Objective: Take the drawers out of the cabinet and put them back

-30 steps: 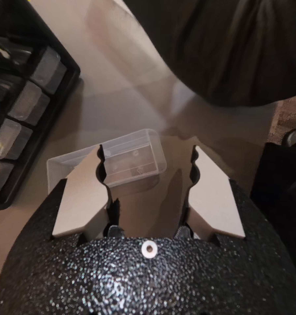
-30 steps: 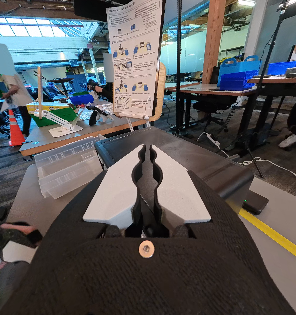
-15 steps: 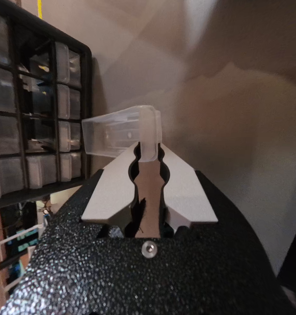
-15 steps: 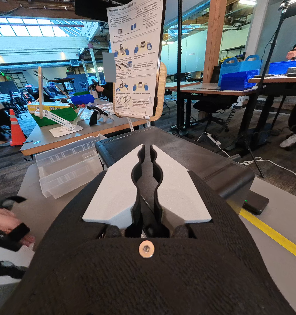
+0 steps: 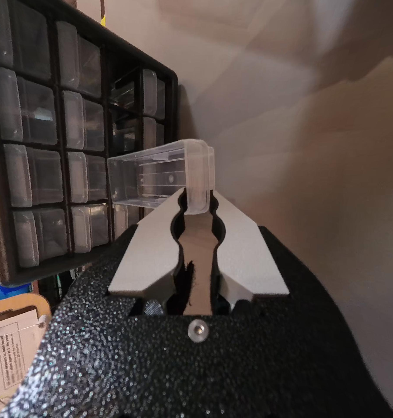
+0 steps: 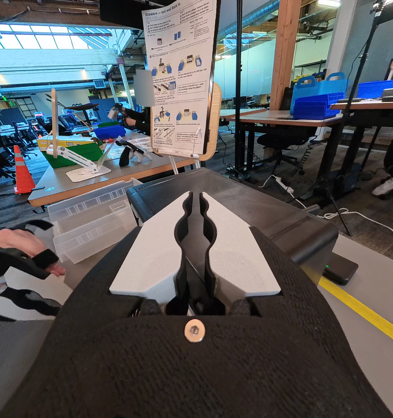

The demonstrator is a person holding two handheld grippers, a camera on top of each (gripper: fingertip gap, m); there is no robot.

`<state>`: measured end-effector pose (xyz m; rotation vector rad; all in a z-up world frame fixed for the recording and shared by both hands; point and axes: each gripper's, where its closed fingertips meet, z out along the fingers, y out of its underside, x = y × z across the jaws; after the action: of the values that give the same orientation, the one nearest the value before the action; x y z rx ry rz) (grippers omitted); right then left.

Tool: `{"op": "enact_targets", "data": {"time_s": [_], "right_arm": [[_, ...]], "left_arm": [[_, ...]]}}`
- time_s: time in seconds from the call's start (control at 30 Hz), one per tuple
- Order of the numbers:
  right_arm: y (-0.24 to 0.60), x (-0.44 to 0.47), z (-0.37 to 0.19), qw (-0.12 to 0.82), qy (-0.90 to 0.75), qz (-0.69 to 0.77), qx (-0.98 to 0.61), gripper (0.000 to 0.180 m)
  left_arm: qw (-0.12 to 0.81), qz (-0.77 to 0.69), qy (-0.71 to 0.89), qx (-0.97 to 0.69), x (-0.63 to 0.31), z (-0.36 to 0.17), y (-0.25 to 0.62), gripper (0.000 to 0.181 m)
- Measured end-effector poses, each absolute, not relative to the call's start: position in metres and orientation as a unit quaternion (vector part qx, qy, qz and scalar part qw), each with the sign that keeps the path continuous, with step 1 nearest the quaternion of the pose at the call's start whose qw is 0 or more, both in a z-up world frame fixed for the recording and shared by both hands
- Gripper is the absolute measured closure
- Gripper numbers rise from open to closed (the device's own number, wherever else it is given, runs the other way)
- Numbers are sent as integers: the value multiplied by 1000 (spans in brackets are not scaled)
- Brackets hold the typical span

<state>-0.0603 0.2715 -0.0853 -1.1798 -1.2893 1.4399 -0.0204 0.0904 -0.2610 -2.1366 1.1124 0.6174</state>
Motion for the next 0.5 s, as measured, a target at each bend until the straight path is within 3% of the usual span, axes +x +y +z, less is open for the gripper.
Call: {"op": "enact_targets", "data": {"time_s": [0.5], "right_arm": [[271, -60, -85, 424, -515, 576, -472, 175]], "left_arm": [[280, 241, 454, -811, -35, -263, 103, 164]]}}
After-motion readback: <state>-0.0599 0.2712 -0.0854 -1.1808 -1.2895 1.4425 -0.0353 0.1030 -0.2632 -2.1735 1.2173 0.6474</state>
